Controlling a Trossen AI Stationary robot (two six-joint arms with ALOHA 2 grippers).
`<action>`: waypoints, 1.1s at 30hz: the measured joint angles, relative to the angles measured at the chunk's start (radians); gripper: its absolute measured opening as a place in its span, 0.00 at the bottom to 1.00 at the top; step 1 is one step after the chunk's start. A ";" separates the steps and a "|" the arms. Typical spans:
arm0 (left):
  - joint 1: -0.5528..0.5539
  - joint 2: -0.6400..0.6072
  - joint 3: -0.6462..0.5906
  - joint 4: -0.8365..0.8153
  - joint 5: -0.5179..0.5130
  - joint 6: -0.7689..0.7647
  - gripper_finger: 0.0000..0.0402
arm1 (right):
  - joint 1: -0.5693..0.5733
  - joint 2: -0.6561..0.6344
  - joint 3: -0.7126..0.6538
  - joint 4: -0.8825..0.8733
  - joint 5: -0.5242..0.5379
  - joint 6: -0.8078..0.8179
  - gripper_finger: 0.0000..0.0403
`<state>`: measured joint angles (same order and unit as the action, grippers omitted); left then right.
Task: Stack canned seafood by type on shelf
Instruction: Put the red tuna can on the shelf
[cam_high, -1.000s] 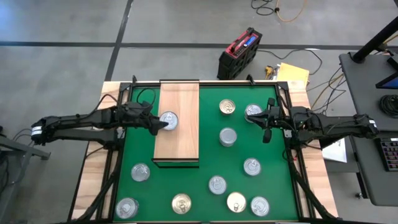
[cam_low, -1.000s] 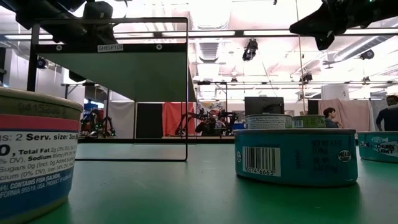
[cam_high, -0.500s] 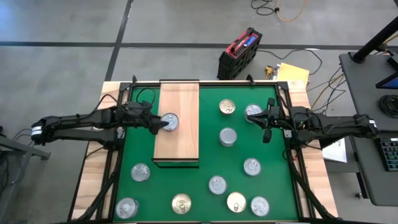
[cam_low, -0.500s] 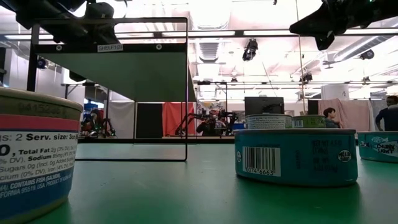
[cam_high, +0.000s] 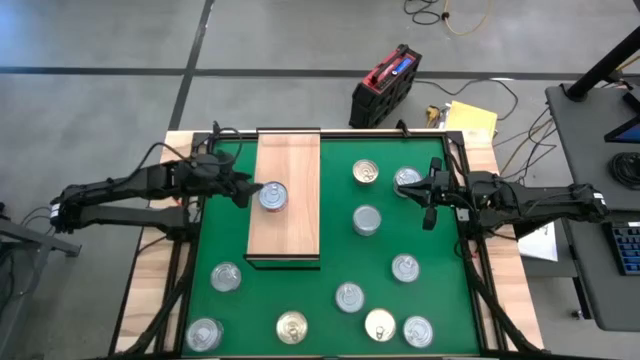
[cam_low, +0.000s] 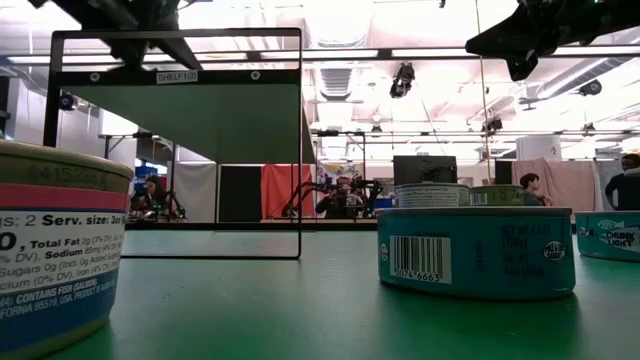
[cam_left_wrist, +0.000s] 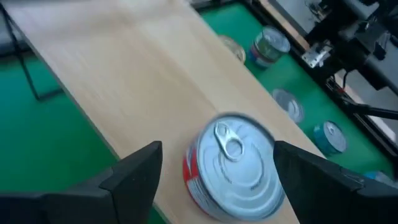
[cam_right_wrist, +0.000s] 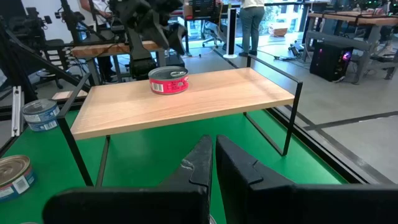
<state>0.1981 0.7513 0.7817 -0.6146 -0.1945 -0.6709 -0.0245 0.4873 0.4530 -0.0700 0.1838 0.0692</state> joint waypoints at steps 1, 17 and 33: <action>-0.004 0.000 0.013 0.003 -0.001 0.021 0.72 | 0.000 0.000 0.000 0.000 0.000 0.000 0.03; -0.140 0.171 0.007 0.112 -0.018 0.202 0.03 | 0.000 0.000 -0.004 -0.004 0.000 0.026 0.03; -0.186 0.256 0.010 0.088 -0.178 0.298 0.00 | 0.000 0.000 -0.011 0.000 0.000 0.035 0.03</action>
<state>0.0120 1.0069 0.7921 -0.5263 -0.3723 -0.3725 -0.0242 0.4877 0.4419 -0.0700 0.1837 0.1040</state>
